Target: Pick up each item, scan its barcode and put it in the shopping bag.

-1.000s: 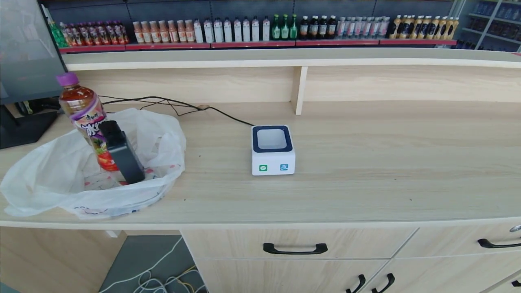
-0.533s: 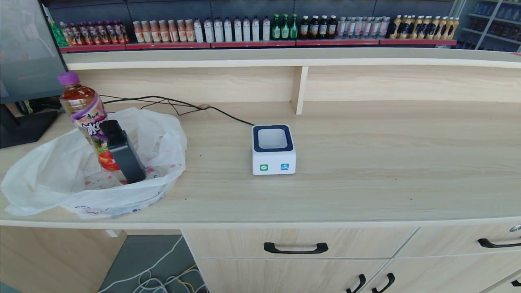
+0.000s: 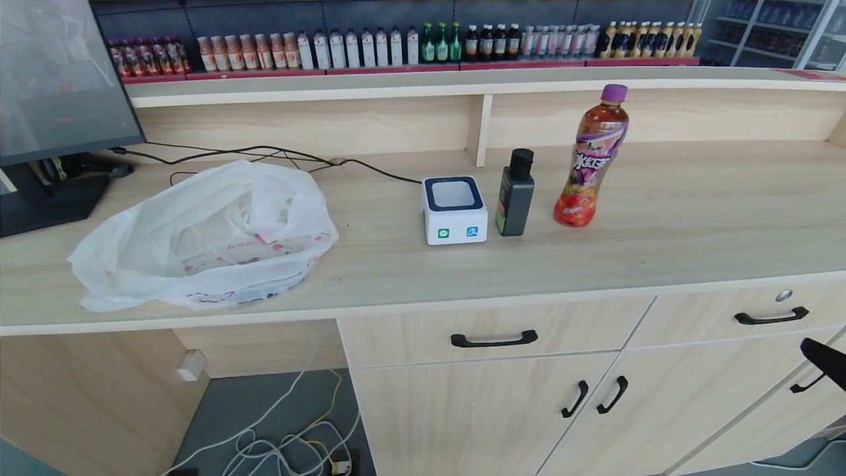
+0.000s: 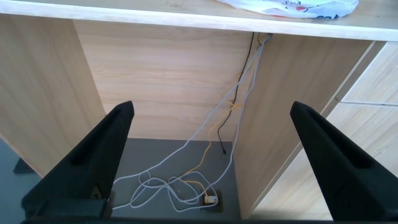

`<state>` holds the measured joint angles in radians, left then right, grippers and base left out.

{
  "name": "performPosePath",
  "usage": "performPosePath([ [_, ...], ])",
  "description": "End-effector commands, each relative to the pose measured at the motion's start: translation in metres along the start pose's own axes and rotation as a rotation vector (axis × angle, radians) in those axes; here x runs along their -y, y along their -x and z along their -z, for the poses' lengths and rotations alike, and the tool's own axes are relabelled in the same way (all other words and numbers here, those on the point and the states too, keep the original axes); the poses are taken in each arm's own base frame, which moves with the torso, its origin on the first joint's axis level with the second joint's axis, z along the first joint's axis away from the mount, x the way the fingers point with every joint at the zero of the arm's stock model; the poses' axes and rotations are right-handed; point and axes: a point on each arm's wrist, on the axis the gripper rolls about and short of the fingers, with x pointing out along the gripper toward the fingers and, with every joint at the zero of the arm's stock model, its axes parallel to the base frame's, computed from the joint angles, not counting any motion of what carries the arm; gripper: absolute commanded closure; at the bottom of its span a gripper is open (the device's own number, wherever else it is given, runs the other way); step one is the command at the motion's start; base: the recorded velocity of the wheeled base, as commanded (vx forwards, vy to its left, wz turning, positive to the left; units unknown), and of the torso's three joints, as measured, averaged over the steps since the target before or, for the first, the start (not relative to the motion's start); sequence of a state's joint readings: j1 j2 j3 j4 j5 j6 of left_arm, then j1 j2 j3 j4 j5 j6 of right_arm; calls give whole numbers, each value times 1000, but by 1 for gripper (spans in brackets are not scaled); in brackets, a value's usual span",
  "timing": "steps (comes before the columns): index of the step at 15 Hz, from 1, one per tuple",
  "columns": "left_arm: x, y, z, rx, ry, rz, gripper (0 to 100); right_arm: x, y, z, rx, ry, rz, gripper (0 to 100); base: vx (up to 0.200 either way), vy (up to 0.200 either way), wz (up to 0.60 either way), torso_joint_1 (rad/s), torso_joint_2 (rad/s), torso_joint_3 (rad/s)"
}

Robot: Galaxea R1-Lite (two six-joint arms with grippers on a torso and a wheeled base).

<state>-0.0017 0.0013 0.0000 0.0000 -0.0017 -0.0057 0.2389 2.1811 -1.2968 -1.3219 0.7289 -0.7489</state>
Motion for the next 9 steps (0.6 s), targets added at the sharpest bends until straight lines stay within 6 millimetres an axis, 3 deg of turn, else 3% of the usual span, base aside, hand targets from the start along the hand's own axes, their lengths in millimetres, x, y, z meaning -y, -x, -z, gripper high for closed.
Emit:
performPosePath([
  [1,0,0,0,0,0,0,0,1,0,-2,3,2,1,100,0,0,0,0,0,0],
  [9,0,0,0,0,0,0,0,3,0,-4,1,7,19,100,0,0,0,0,0,0],
])
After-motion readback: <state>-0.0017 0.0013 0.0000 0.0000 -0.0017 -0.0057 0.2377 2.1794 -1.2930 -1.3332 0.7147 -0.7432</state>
